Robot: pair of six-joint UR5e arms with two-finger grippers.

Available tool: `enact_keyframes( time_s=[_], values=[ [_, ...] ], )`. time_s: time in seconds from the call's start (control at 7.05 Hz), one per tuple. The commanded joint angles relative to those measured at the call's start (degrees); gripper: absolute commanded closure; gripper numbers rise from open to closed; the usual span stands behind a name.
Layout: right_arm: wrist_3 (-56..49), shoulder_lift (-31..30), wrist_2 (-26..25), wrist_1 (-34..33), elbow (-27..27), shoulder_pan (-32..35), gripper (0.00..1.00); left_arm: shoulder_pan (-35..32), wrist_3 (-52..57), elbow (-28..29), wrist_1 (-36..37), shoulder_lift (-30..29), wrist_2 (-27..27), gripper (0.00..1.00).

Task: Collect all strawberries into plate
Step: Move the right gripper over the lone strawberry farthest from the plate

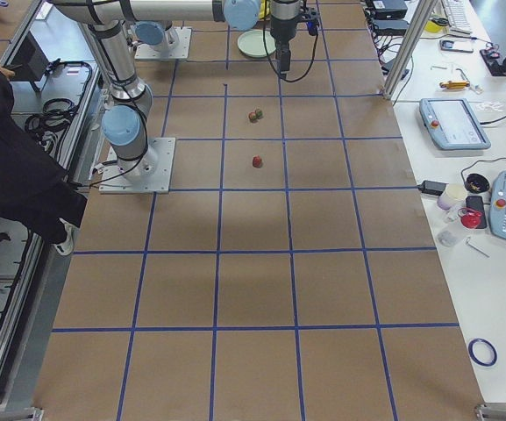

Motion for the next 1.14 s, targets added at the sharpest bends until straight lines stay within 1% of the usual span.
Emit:
enact_keyframes(
  time_s=[0.0,0.43,0.57,0.71,0.85,0.99],
  values=[
    [0.0,0.1,0.1,0.0,0.0,0.0,0.0,0.0,0.0,0.0,0.0,0.0,0.0,0.0],
    [0.0,0.6,-0.1,0.0,0.3,0.0,0.0,0.0,-0.1,-0.1,0.0,0.0,0.0,0.0],
    [-0.8,0.8,-0.6,0.0,0.9,-1.6,0.0,0.0,-0.1,-0.2,0.0,-0.1,0.0,0.0],
    [-1.2,1.8,-0.4,-0.4,2.3,-5.0,0.0,0.0,-0.2,-0.3,0.0,-0.3,-0.2,0.0],
    [-1.2,2.1,-0.1,-1.4,4.2,-5.9,0.0,0.0,-0.2,-0.3,0.0,-0.3,-0.3,0.0],
    [-1.2,3.4,-0.1,-6.6,8.5,-6.0,0.0,0.0,-0.2,-0.5,0.0,-0.5,-0.4,0.0]
  ],
)
